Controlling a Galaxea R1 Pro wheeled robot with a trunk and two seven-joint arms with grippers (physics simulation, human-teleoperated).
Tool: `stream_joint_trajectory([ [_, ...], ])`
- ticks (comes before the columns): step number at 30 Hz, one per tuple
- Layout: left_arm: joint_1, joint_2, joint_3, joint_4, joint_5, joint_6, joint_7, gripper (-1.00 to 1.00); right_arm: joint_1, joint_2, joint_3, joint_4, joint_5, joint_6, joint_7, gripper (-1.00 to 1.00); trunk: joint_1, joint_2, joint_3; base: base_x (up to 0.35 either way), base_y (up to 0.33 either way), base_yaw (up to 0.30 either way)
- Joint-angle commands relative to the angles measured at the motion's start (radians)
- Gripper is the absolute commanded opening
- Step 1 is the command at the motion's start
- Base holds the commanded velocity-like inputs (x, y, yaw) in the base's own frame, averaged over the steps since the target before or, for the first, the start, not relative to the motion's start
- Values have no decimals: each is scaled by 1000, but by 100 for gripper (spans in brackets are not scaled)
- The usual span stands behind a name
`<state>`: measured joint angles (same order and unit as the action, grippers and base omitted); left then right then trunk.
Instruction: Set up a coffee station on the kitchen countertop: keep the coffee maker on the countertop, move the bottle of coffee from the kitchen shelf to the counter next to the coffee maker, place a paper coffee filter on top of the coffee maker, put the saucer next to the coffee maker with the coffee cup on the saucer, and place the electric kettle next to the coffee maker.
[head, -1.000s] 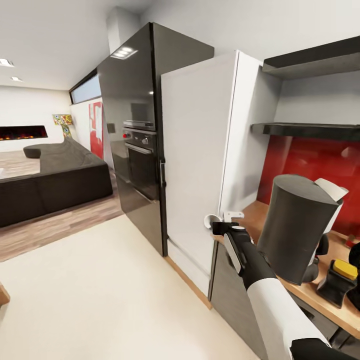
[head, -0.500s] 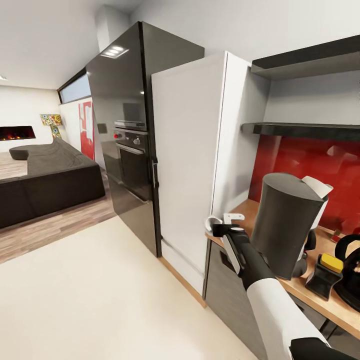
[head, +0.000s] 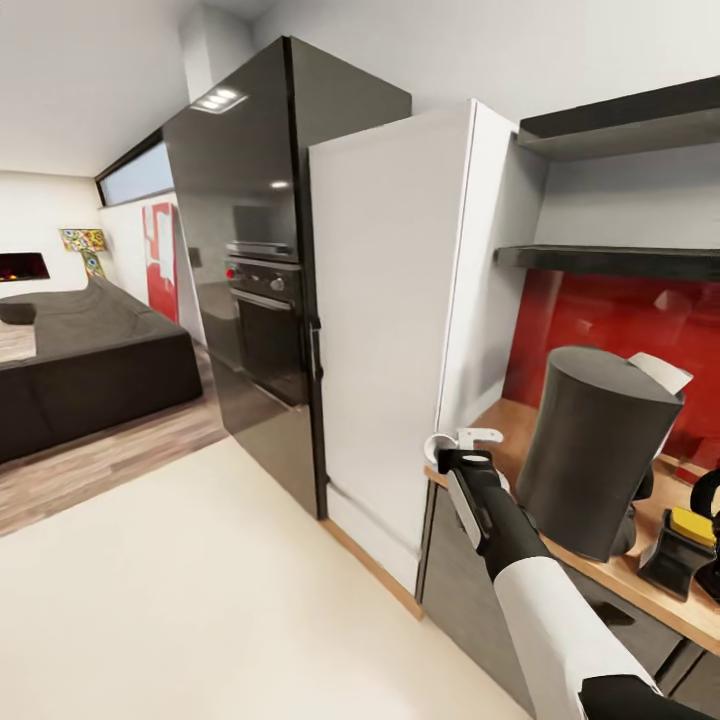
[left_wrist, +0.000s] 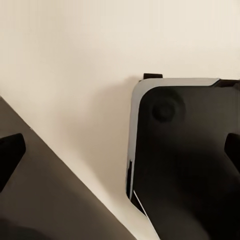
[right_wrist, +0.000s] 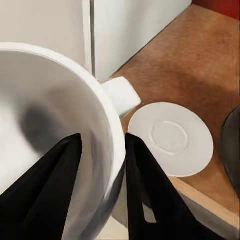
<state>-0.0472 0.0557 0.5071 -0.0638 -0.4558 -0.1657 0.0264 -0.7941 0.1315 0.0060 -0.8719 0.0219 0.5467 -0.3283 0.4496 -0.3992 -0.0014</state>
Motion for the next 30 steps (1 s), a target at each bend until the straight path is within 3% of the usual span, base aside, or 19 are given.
stream_joint_trajectory([
  [1, 0, 0, 7, 2, -11, -5, 3, 100, 0, 0, 0, 2, 2, 5, -1, -100, 0, -1, 0, 21, 66, -282],
  [15, 1, 5, 8, 2, -11, -6, 3, 100, 0, 3, 2, 125, -2, 4, 1, -100, 0, -1, 0, 3, 8, -291],
  [20, 1, 6, 8, 2, -11, -6, 3, 100, 0, 15, 2, 136, -3, 4, 2, -100, 0, -1, 0, 5, 8, -292],
  [30, 1, 6, 10, 2, -11, -6, 3, 100, 0, 17, 2, 137, -3, 4, 2, -100, 0, -1, 0, 122, 246, -292],
])
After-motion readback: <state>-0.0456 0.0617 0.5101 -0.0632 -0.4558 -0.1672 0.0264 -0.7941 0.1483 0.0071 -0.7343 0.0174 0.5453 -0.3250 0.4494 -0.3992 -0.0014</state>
